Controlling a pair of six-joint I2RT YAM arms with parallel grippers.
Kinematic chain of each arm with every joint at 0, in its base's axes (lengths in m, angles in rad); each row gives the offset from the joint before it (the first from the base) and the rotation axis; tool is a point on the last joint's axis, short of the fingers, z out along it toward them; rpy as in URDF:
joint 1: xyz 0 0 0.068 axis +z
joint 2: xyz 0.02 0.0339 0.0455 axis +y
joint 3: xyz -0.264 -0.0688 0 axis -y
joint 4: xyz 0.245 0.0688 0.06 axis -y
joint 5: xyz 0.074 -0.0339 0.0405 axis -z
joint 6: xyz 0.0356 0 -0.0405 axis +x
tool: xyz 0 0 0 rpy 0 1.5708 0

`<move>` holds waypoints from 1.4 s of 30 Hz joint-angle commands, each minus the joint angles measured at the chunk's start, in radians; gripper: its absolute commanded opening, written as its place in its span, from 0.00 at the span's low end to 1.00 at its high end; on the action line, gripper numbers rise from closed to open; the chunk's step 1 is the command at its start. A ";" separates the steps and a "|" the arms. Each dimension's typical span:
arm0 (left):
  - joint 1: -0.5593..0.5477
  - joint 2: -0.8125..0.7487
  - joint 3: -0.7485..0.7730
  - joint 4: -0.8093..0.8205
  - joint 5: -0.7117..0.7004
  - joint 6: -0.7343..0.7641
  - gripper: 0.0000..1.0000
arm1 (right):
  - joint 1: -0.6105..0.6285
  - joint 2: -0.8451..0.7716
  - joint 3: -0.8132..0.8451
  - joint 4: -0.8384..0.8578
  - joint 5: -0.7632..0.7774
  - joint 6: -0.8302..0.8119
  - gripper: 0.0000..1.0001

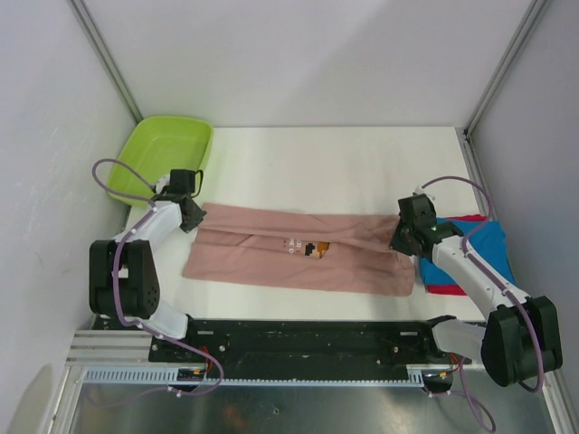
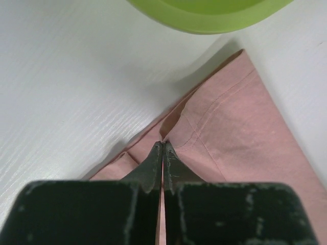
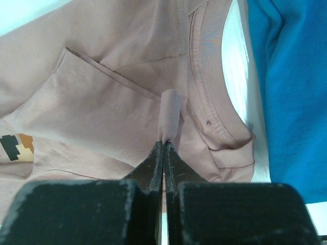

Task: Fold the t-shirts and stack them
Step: Fold the other side of the tshirt into a rectangle

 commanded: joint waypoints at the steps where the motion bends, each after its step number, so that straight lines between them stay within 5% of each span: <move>1: 0.011 -0.053 -0.018 0.010 -0.049 0.001 0.00 | 0.004 -0.043 0.000 -0.025 0.035 0.014 0.00; 21: 0.011 -0.024 -0.073 0.009 -0.024 -0.039 0.00 | 0.023 0.021 -0.087 0.038 -0.016 0.045 0.00; 38: 0.052 -0.050 -0.074 0.008 -0.004 -0.028 0.00 | 0.001 -0.109 -0.055 -0.058 -0.026 0.051 0.00; 42: 0.051 -0.019 -0.080 0.009 0.013 -0.033 0.00 | 0.003 -0.082 -0.084 -0.027 -0.055 0.060 0.10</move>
